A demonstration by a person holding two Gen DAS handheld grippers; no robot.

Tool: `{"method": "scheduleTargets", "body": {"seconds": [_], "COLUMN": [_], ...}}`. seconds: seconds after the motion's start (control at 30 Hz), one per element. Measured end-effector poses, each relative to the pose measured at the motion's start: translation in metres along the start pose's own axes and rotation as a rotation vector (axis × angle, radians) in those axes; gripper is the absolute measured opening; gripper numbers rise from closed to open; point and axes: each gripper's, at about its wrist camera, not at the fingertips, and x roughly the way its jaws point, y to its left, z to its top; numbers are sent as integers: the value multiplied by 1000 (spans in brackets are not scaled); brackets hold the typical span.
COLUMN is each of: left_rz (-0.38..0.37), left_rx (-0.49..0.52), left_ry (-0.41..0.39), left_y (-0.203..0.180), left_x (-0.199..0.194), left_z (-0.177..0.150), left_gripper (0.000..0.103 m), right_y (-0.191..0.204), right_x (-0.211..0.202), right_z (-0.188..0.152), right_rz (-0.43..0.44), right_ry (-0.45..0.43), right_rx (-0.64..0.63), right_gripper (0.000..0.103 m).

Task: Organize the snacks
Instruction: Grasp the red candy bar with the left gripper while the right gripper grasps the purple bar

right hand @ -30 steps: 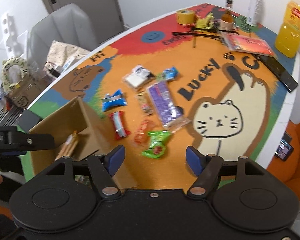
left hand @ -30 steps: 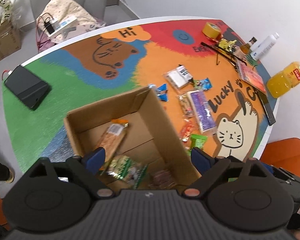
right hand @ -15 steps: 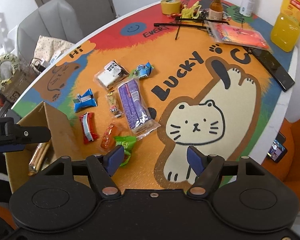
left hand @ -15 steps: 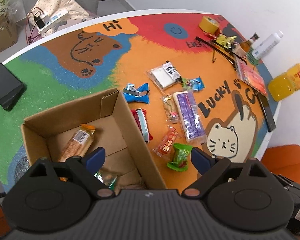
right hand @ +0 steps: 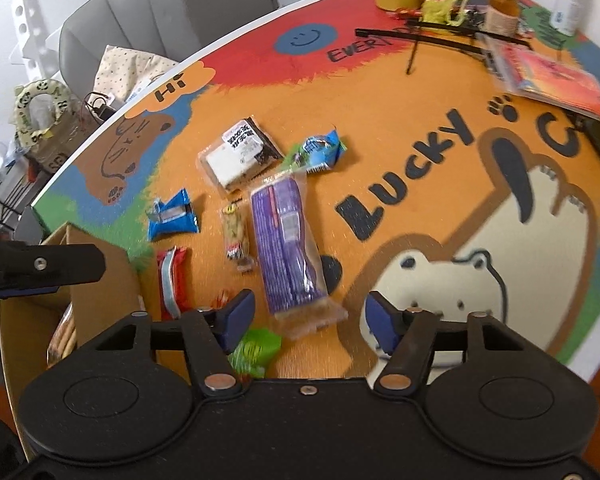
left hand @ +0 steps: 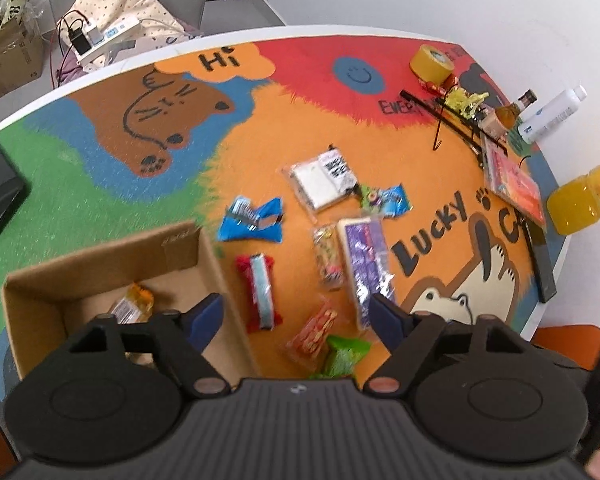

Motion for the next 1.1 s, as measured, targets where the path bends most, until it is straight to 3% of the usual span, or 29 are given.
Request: {"method": "scheduleTargets", "body": {"seconds": [0.23,0.33,0.43,0.57,0.73,0.9,1.1], "left_rz": [28,51,73,118,177,297,353], "left_rx": [-35,-55,-74,-99,-110,-165,-156], "left_ry": [54,71,81,99,107,134,133], "left_y": [-13,-16,-20,-24,-32,-27,-21], "left_x": [27,40,52,70,93,112,117], "left_z": [13,16,19,20,23,21,21], "left_gripper": [56,56,53,47,44,43,44], "right_y": [-1,-1,-4,-10,-33,-55,-61], "right_x": [30,41,51,51,46,44,45], "right_z": [16,19,22,26,34,41,46], "right_rz": [64,83,113,143,133,120,116], "right_ry": [65,86,117,124,137,147,161], "right_rx": [-62,-92,-113,-146,-132,-122,-150], "right_gripper": [49,46,31,26,24,24,28]}}
